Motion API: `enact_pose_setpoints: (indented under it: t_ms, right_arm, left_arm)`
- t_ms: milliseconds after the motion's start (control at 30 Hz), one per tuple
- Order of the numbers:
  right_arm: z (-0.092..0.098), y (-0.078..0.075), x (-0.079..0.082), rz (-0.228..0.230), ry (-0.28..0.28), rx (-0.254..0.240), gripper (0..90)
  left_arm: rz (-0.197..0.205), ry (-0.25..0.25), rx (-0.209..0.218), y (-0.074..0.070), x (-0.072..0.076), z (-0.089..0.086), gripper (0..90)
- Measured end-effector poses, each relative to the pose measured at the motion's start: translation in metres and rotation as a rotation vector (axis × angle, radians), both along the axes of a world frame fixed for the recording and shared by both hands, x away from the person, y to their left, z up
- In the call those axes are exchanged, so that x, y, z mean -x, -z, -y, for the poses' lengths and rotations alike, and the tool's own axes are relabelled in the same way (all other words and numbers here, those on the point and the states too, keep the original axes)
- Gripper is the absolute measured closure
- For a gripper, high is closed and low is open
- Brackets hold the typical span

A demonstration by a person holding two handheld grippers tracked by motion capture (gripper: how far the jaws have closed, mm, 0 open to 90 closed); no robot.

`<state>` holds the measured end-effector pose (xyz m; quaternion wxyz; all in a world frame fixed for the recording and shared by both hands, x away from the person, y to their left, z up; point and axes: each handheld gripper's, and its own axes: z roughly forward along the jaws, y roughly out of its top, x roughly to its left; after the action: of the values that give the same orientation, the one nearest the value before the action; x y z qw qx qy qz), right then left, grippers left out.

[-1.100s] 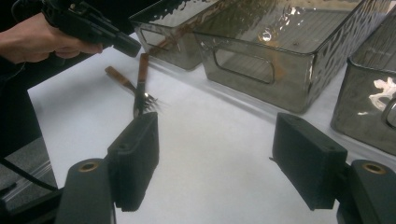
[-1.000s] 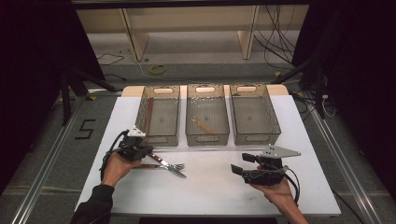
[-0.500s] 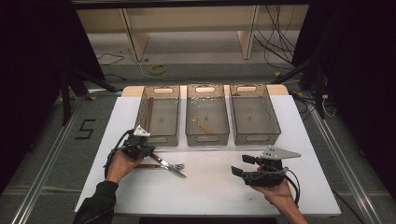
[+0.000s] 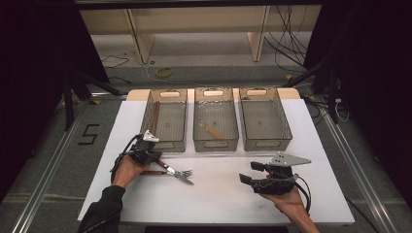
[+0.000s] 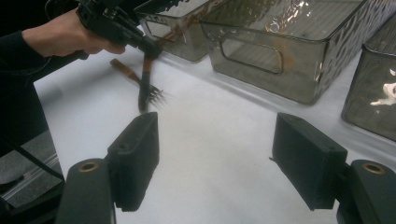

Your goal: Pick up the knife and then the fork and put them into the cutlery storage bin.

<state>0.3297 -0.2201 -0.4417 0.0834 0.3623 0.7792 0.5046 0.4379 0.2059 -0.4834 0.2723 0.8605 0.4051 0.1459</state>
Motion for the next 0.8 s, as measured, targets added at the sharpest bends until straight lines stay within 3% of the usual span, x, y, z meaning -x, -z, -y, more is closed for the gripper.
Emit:
enact_pose_setpoints:
  t_ms: [400,800]
  right_arm:
    - [-0.001,0.0,0.001,0.0,-0.003,0.013,32.6]
    - [-0.003,-0.001,0.002,-0.001,-0.007,0.021,32.6]
  left_arm:
    - [-0.066,-0.001,-0.06,-0.005,0.004,-0.003,88.8]
    - [-0.148,0.005,-0.066,-0.009,0.025,-0.013,88.8]
